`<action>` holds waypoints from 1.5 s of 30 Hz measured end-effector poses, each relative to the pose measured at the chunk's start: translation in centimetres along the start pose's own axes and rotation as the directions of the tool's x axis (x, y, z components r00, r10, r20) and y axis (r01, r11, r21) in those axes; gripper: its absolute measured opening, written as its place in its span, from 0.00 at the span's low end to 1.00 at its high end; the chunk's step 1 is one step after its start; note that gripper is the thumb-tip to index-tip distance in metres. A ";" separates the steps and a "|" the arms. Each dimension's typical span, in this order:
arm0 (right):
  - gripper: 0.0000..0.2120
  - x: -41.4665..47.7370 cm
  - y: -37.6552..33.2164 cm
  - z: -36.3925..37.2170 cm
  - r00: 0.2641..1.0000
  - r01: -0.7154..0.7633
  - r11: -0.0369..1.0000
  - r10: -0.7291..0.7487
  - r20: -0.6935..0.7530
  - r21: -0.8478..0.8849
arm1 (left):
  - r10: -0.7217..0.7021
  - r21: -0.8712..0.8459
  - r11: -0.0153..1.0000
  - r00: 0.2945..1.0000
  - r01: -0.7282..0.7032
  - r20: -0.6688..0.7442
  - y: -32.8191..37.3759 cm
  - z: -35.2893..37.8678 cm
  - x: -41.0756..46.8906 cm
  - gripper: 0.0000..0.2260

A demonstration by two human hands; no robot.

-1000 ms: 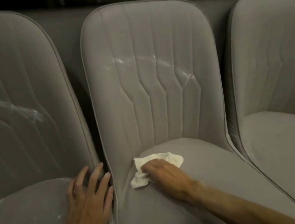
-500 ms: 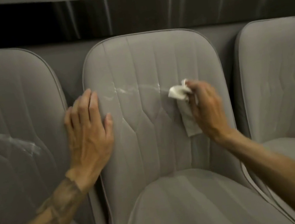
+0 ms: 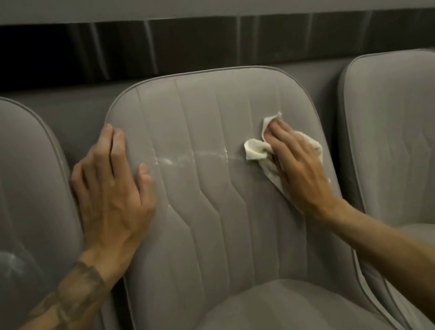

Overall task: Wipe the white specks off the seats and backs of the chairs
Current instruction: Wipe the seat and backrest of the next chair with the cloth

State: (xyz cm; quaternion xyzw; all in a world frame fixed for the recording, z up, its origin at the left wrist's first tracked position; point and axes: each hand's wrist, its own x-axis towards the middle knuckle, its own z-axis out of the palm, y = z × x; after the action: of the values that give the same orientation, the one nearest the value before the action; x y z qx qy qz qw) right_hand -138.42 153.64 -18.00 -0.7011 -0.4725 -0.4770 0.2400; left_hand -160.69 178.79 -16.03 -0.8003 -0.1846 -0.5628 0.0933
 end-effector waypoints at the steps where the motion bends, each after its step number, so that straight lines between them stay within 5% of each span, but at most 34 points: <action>1: 0.22 0.0 0.0 -0.1 1.000 0.009 1.000 -0.009 -0.005 0.003 | 0.001 -0.006 1.000 1.000 -0.001 0.001 0.0 0.0 0.0 0.28; 10: 0.08 10.3 0.5 -0.3 0.946 -0.226 0.974 0.219 -0.239 0.000 | 0.011 -0.010 1.000 1.000 -0.011 -0.011 0.0 0.2 0.0 0.29; 16: 0.12 4.9 -0.9 0.5 0.971 -0.181 0.981 0.168 -0.168 -0.064 | 0.013 -0.012 1.000 1.000 -0.013 -0.013 0.0 0.3 -0.2 0.30; 24: 0.12 10.6 0.2 1.0 0.893 -0.303 0.953 0.280 -0.352 -0.014 | 0.011 -0.005 1.000 1.000 -0.011 -0.018 0.0 0.4 -0.2 0.30; 31: 0.12 -0.8 -2.2 1.7 0.993 -0.069 0.993 0.059 -0.100 -0.099 | 0.008 -0.017 1.000 1.000 -0.008 0.009 0.0 0.1 -0.3 0.30; 37: 0.12 11.9 1.2 -0.2 0.941 -0.204 0.973 0.164 -0.296 -0.111 | 0.016 -0.025 1.000 1.000 -0.016 -0.004 -0.1 0.2 -0.2 0.30; 41: 0.10 7.0 0.4 1.2 0.923 -0.236 0.967 0.194 -0.331 -0.092 | 0.018 -0.021 1.000 1.000 -0.019 -0.012 -0.4 0.5 -0.3 0.30; 45: 0.09 -5.1 -2.0 2.3 0.998 0.052 0.992 -0.054 -0.011 -0.116 | 0.022 -0.012 1.000 0.999 -0.022 -0.025 -0.4 0.8 -0.4 0.30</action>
State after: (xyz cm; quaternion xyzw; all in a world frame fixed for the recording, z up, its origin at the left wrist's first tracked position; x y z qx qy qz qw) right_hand -139.66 154.09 -23.74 -0.6977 -0.4609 -0.5146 0.1895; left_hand -160.29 179.37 -16.67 -0.7958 -0.1709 -0.5728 0.0968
